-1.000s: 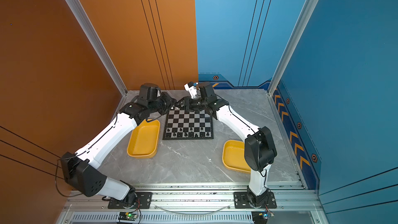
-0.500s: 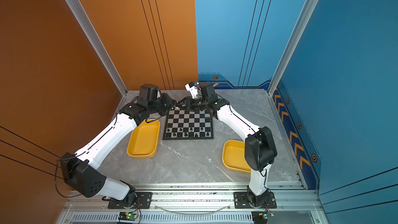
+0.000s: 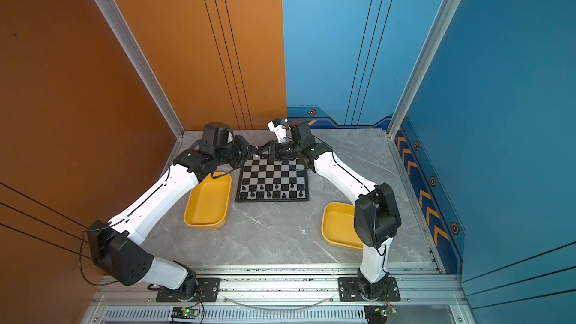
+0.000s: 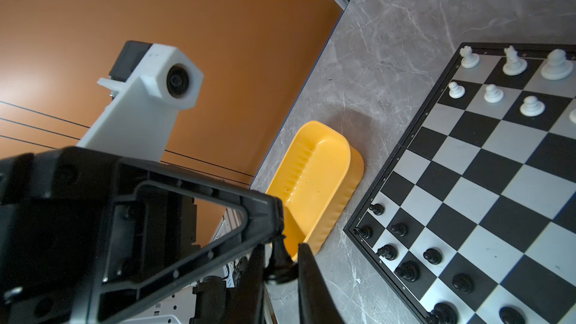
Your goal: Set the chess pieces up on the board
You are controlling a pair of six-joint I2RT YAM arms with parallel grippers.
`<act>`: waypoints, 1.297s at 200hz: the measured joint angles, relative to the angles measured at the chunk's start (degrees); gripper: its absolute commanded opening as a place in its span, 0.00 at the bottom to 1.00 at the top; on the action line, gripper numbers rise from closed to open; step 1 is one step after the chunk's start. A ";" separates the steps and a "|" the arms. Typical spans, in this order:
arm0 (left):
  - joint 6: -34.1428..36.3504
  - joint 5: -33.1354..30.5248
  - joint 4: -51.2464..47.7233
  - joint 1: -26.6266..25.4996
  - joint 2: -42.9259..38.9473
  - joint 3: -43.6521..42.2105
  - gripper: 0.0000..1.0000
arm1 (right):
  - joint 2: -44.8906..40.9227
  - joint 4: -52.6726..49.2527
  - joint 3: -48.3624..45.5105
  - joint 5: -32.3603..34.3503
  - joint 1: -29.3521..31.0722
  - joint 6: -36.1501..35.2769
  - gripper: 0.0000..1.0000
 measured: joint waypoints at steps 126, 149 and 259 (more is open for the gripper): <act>0.68 2.71 1.14 1.31 0.11 0.11 0.20 | -2.58 -1.03 -1.86 -1.92 -2.14 -1.92 0.11; 1.68 3.65 0.85 3.65 0.11 0.11 0.27 | -3.19 -1.05 -2.47 -3.28 -3.17 -2.03 0.11; 1.51 32.79 9.75 11.54 6.36 -3.39 0.35 | -3.43 -5.97 -2.71 -13.00 -5.35 -5.20 0.10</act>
